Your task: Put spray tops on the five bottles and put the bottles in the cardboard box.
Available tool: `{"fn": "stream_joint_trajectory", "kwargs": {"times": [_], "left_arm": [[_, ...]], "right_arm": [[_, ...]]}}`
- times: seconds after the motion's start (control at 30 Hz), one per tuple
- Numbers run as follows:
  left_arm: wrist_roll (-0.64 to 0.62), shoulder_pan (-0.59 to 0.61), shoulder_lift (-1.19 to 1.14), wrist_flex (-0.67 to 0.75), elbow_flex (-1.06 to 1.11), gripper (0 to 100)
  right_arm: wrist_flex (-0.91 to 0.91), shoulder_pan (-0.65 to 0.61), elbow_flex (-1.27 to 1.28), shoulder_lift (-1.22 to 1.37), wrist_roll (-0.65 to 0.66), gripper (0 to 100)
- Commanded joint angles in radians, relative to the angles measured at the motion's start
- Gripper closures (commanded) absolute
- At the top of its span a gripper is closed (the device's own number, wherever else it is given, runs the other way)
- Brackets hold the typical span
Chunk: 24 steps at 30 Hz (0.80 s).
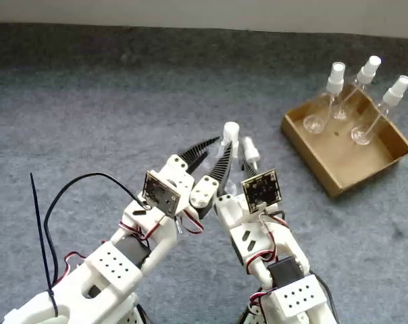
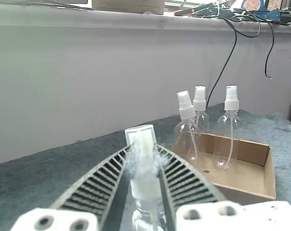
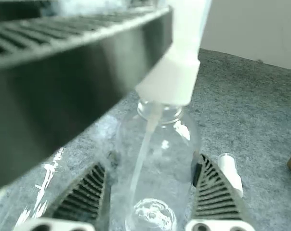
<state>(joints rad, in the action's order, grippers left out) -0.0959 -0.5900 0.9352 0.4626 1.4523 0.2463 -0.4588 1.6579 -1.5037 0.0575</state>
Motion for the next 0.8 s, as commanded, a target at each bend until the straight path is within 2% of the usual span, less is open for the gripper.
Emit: {"fn": "stream_joint_trajectory", "kwargs": {"times": [0.0, 0.2, 0.33, 0.53, 0.67, 0.77], "left_arm": [[0.002, -0.002, 0.024, -0.005, -0.004, 97], [0.003, -0.001, 0.031, 0.005, 0.033, 97], [0.003, 0.001, 0.143, -0.003, 0.061, 97], [0.000, 0.036, 0.383, -0.012, 0.157, 97], [-0.005, 0.096, 0.498, -0.141, 0.163, 97], [-0.005, 0.097, 0.568, -0.218, 0.171, 97]], "right_arm": [[-0.022, -0.002, -0.047, -0.018, 0.002, 89.6], [-0.022, -0.002, -0.047, -0.018, 0.002, 89.6], [-0.022, 0.016, -0.047, -0.018, 0.002, 89.6], [-0.024, 0.153, -0.056, -0.018, 0.002, 89.6], [-0.022, 0.259, -0.058, -0.018, 0.002, 89.6], [-0.027, 0.375, -0.065, -0.018, 0.002, 89.6]]}}
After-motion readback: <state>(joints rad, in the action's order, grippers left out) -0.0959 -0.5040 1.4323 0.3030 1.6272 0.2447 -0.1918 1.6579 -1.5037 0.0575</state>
